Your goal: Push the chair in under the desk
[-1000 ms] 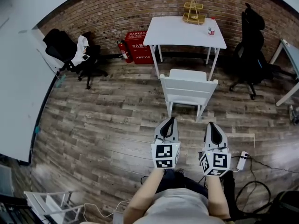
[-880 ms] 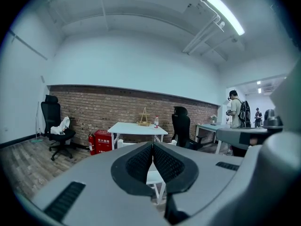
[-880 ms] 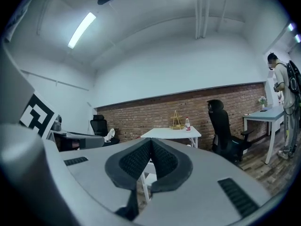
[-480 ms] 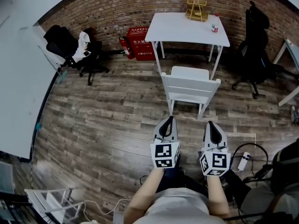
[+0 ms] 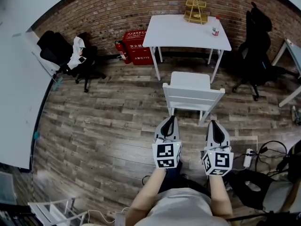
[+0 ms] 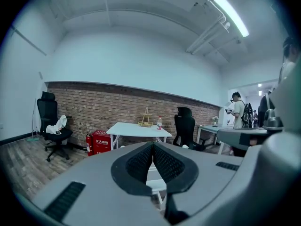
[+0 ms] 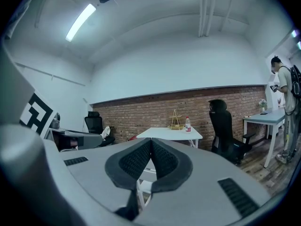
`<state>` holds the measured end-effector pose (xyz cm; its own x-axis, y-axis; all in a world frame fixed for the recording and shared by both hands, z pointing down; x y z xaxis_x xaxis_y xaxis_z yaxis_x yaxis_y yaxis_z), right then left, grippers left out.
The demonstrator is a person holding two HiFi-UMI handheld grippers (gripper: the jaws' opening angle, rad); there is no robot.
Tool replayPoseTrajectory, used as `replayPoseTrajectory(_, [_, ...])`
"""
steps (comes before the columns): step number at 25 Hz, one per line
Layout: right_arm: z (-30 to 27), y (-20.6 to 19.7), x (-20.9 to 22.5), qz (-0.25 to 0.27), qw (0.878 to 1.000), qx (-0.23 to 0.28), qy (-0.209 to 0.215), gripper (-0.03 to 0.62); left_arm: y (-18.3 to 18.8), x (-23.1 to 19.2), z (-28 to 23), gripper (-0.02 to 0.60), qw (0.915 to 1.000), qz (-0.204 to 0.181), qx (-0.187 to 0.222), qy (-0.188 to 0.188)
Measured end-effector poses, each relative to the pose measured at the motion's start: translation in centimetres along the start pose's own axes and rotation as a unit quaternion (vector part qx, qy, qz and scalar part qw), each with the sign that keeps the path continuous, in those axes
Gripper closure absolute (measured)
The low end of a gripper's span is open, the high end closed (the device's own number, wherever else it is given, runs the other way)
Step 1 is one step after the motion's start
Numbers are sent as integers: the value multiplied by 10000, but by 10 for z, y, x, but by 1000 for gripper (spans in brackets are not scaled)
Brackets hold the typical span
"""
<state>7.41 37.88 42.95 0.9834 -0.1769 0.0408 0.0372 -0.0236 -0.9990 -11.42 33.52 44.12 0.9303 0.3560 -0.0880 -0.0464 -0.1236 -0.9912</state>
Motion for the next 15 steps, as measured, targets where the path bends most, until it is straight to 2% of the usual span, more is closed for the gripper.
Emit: replayPoseTrajectory(15, [-67, -7, -2, -191, 9991, -166, -334, 579, 5, -47, -60, 566, 9997, 22, -81, -222])
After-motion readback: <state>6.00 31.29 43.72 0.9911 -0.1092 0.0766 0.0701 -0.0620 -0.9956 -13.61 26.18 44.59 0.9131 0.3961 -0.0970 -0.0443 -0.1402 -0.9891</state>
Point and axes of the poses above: the fingertips, and each gripper's own axes: z backward along the fingers, x to its right, y out of its top, the point moved 7 cm from there along z, backward along the fingers, and after that the axes turned 7 degrees about x, right-handed, at the moved point
